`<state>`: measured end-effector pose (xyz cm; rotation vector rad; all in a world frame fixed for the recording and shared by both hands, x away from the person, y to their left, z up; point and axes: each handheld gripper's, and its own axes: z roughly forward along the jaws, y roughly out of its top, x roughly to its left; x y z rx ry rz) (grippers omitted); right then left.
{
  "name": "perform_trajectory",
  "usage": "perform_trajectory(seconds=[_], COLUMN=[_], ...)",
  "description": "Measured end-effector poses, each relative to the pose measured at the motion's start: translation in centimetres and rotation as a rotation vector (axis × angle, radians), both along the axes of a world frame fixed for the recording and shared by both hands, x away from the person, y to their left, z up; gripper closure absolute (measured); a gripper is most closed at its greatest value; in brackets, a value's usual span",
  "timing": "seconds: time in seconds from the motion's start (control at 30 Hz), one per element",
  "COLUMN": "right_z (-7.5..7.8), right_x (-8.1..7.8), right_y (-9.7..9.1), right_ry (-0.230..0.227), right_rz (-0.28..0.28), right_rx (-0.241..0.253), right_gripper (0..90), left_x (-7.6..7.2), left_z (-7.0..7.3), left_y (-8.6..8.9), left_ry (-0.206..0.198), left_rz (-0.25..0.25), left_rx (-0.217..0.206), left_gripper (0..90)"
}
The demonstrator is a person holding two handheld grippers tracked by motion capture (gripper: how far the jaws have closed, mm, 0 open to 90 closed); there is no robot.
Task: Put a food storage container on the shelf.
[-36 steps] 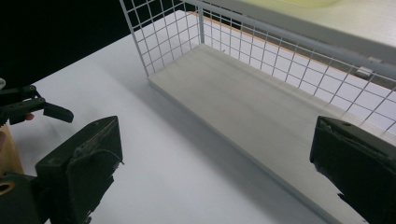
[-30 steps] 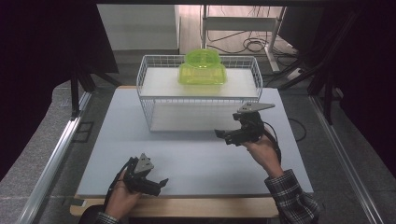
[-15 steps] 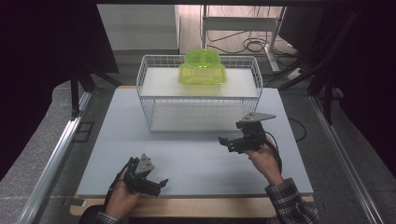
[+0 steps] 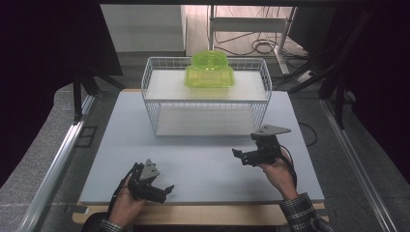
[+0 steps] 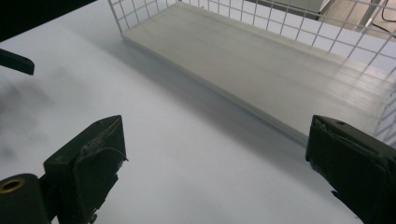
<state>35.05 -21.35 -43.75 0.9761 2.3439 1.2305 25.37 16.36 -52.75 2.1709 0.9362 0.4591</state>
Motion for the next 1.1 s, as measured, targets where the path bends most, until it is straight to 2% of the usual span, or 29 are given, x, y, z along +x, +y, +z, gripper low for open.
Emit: perform_trajectory(seconds=[0.27, 0.6, 1.0, 1.1], right_z=[-1.6, -3.2, -4.8, -5.4], right_x=[-0.9, -2.0, -3.3, -3.5], right_y=[-1.3, -2.6, -3.8, -3.9], right_ry=[0.018, 0.019, 0.038, 0.049], right_rz=[-0.023, -0.06, -0.079, -0.079], right_rx=[-0.011, -0.037, -0.062, -0.081], right_gripper=[4.2, 3.6, 3.3, 3.2], left_x=[0.0, 0.0, 0.0, 0.0], left_z=[0.0, -0.1, -0.1, -0.2], left_y=[0.0, -0.1, -0.1, -0.2], left_ry=[0.0, -0.002, -0.001, -0.001], left_rz=[0.001, -0.001, -0.006, -0.007], left_rx=[-0.003, 0.001, 0.004, 0.005], left_gripper=[0.0, 0.0, 0.0, 0.0])
